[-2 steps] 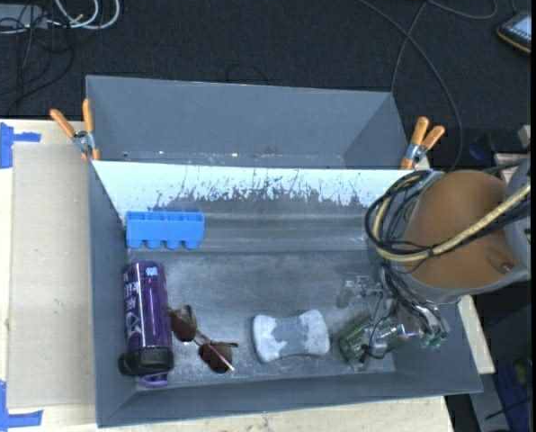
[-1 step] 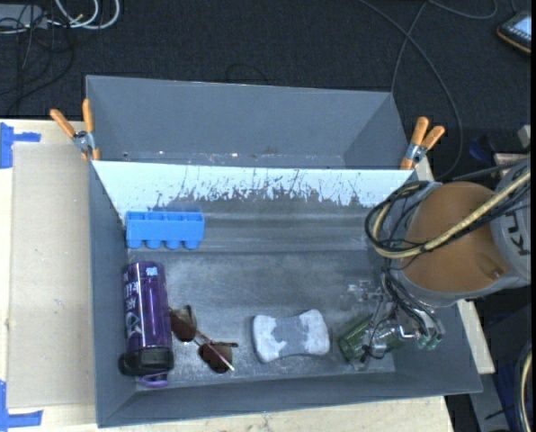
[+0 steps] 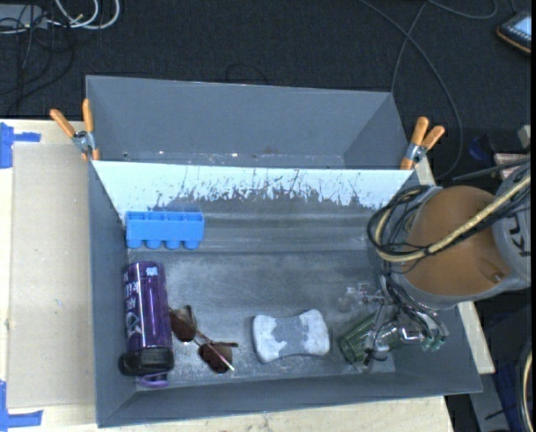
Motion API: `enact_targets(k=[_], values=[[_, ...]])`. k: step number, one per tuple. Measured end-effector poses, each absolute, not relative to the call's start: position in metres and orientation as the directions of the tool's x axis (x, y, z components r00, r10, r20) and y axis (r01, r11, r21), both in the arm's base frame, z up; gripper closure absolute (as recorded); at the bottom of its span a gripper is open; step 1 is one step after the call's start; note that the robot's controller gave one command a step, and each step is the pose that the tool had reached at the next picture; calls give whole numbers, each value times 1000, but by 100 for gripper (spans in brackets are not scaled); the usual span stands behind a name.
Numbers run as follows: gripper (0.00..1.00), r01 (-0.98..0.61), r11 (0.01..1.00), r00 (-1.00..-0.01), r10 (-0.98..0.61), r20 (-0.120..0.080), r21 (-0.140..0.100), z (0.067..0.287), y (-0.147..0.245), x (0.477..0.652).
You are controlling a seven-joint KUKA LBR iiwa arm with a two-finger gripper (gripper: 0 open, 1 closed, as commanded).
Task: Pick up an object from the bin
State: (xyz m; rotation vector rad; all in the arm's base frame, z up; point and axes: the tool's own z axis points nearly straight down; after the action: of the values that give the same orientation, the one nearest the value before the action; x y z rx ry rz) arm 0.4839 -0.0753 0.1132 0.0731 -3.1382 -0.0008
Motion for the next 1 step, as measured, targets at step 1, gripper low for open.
enact_targets(k=[1], values=[[0, -235, 972, -972, -235, 7, 3, 104, -80, 484]])
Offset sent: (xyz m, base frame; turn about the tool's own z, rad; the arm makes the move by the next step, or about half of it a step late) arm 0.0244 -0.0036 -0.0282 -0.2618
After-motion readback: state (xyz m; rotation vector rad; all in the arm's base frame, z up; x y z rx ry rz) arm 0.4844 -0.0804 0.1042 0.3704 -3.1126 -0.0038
